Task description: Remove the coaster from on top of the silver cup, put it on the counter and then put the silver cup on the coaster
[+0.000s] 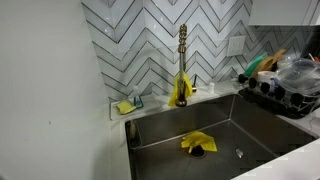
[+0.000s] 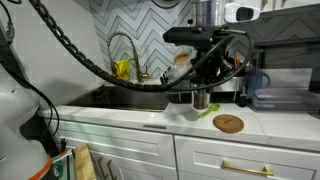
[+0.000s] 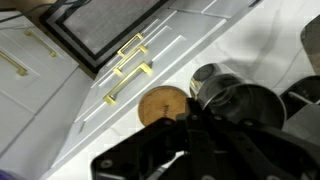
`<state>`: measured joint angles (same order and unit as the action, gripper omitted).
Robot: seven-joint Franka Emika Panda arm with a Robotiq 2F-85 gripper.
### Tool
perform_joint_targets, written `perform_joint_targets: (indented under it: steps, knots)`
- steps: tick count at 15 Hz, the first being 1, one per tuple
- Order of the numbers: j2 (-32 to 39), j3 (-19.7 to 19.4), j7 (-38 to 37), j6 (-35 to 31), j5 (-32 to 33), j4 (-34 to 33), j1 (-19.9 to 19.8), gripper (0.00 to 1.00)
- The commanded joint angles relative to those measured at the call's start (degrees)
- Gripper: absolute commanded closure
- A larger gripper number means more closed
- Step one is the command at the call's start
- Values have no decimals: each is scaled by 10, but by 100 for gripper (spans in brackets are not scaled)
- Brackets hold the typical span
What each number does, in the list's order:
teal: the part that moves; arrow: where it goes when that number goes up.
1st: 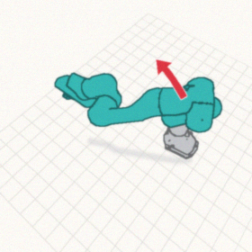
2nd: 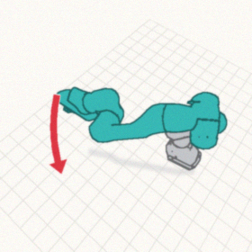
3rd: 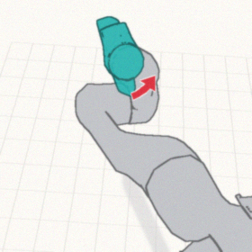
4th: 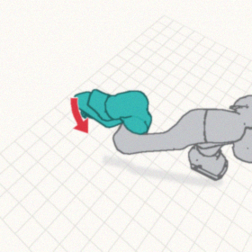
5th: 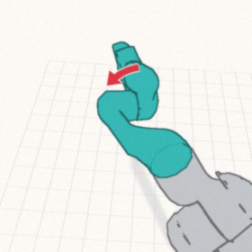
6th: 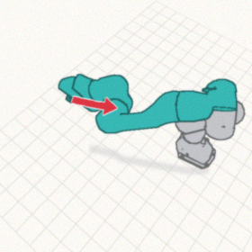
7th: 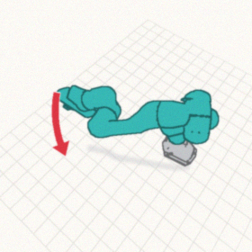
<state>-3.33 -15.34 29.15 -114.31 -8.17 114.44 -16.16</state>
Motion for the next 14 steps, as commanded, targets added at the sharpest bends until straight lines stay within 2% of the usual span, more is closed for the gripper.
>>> perform_joint_targets:
  steps: [1, 5, 11, 14]
  knots:
    - [29, -22, -25, 0, 13, -28, -10, 99]
    - [74, -26, -21, -22, -17, -42, -16, 99]
    - [129, -3, -28, -84, -39, -69, -19, 99]
    - [145, 8, -31, -92, -49, -78, -22, 99]
